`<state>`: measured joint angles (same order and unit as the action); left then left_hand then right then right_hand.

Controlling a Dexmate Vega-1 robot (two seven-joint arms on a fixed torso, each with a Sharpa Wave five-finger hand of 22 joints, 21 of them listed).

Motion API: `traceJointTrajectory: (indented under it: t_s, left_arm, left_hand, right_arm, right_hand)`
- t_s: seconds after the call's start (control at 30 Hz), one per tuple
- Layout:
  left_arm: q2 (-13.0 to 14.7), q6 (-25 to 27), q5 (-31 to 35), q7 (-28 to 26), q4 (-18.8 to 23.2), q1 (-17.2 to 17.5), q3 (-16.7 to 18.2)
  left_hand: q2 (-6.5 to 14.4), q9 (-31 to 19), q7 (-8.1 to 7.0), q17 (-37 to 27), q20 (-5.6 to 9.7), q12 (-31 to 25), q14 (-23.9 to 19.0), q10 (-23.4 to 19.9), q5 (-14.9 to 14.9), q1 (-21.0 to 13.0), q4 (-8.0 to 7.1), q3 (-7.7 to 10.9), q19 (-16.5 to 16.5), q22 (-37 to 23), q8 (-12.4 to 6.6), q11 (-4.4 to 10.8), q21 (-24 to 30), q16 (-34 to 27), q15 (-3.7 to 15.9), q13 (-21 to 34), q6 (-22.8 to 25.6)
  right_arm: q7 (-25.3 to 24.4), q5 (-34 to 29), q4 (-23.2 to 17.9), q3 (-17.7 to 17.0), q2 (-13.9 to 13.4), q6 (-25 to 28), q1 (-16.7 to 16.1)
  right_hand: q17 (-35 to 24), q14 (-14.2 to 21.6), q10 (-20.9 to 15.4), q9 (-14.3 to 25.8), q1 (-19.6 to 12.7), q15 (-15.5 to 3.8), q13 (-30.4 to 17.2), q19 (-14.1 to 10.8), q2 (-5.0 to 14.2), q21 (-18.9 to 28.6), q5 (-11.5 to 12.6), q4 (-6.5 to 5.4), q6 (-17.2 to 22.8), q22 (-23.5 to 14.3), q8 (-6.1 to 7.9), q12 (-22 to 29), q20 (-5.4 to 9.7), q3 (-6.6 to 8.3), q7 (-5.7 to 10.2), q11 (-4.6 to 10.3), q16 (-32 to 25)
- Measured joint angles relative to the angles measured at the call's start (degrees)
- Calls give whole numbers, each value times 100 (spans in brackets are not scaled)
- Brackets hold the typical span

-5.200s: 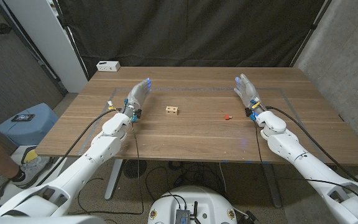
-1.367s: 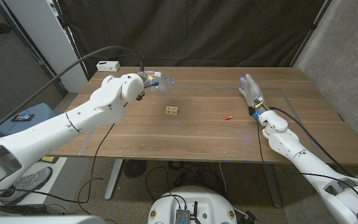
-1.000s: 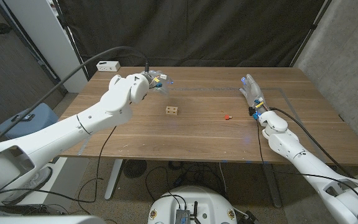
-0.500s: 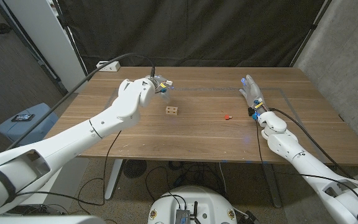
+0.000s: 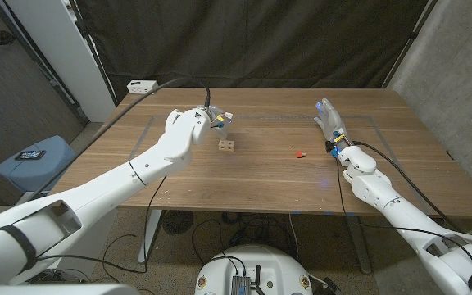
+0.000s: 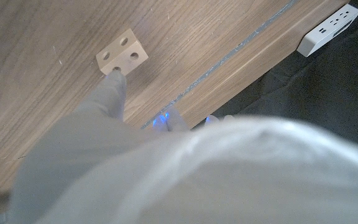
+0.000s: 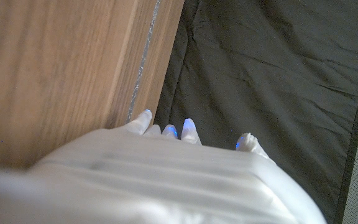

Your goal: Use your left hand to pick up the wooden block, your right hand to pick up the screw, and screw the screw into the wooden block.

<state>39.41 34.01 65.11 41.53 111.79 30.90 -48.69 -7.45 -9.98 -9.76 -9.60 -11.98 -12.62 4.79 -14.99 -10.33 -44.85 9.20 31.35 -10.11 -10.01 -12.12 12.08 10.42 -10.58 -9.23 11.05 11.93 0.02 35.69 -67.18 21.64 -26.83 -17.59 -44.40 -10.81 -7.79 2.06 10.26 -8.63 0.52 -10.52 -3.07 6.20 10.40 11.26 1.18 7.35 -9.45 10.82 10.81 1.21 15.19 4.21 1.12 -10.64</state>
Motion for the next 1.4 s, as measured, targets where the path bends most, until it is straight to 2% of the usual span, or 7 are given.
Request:
traceJointTrajectory:
  t_s: [0.23, 0.43, 1.0, 1.4]
  left_arm:
    - [-79, -33, 57, -1, -128, 58, -21]
    - [-129, -49, 186, -207, -239, 161, -44]
    - [-194, 15, 276, -1052, -407, 540, -13]
    - [-262, 101, 227, -1571, -542, 727, 2]
  left_hand:
    - [21, 0, 12, 0, 0, 0, -88, -23, 0, -25, 12, -32, 0, 0, 0, 9, 0, -23, 34, 0, 50]
    - [-8, 0, 12, -1, 1, 0, -186, -55, 0, -54, -12, -56, 0, 0, 0, 22, 41, -32, 63, 0, 50]
    - [33, -31, -45, -1, 1, -81, -614, -403, 0, -210, 30, -146, 0, 1, 0, 19, 106, -89, 208, -1, 293]
    - [61, -30, -110, 29, 1, -113, -902, -635, 0, -317, -2, -229, 0, 1, -44, 35, 155, -89, 288, 30, 567]
  right_arm:
    - [-4, -19, 26, 12, 3, 1, 18]
    - [-5, -29, 57, 22, 18, 1, 35]
    - [-12, -39, 177, 34, 76, -41, 68]
    - [-14, -44, 269, 38, 98, -51, 102]
  right_hand:
    - [0, 0, 0, 0, 0, 0, 0, 21, 0, 0, 0, 0, 0, 0, 0, 0, 22, 0, 0, 0, 0]
    - [0, -11, 0, 0, 0, 11, 0, 21, 0, 0, 0, 0, 0, 0, 0, 0, 22, 0, 0, 0, 0]
    - [1, -42, 0, 0, 0, 41, 0, 52, 0, 0, 0, 0, 1, 0, 0, 0, -10, 0, 0, 0, 0]
    - [1, -42, 0, 0, 0, 41, 0, 52, 0, 0, 0, 17, 1, 0, 0, 0, -9, 17, -1, 0, 0]
